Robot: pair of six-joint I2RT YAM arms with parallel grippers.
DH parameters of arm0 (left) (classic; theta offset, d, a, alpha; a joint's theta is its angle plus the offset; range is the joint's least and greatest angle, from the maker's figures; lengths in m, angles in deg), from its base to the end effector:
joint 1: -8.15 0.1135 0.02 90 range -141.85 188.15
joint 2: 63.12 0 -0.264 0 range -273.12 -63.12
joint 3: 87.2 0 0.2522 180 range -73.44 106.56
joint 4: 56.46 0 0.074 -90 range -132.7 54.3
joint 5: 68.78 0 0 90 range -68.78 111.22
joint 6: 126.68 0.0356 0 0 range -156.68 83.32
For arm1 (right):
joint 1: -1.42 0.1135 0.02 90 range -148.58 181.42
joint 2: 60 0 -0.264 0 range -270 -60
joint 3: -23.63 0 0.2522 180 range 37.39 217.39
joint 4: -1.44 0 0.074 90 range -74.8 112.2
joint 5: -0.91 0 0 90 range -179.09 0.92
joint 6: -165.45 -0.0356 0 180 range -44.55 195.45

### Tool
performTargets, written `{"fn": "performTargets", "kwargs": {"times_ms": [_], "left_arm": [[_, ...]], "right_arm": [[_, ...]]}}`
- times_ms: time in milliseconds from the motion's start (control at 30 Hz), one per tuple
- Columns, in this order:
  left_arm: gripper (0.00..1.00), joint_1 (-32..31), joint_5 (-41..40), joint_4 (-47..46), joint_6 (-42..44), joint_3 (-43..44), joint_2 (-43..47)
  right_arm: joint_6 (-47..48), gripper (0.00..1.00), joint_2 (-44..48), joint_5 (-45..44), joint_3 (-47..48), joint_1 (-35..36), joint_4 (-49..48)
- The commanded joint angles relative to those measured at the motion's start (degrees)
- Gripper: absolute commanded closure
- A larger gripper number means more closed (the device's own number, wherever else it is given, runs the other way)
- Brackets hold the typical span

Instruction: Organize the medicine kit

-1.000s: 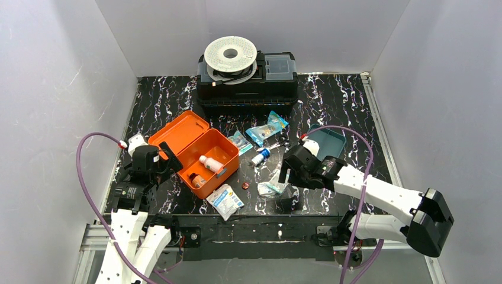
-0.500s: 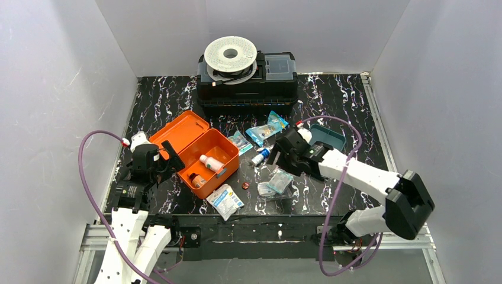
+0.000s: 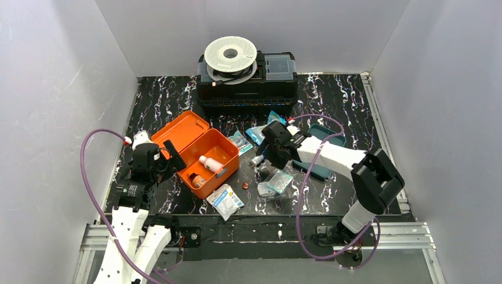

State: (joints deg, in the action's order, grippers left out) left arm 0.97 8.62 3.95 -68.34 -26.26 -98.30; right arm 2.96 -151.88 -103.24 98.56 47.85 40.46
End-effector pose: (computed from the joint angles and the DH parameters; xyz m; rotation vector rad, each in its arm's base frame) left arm 0.1208 -0.0074 0.3134 -0.5800 2.0837 -0.1517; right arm 0.2342 0.2336 0.2139 0.6785 2.4963 0.5183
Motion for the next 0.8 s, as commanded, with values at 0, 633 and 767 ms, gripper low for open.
{"fn": "performTargets", "kwargs": {"times_ms": [0,633,767], "left_arm": [[0.02,0.4,0.5,-0.4,0.8,-0.8,-0.3],[0.02,0.4,0.6,-0.5,1.0,-0.8,-0.5],[0.02,0.5,0.6,-0.5,1.0,-0.8,-0.6]], "right_arm": [[-4.1,0.26,-2.9,-0.5,3.9,-0.6,-1.4],[-6.9,0.37,-11.5,-1.2,8.9,-2.2,-0.8],[-6.5,0.41,-12.9,-1.5,10.4,-2.2,0.0]]}}
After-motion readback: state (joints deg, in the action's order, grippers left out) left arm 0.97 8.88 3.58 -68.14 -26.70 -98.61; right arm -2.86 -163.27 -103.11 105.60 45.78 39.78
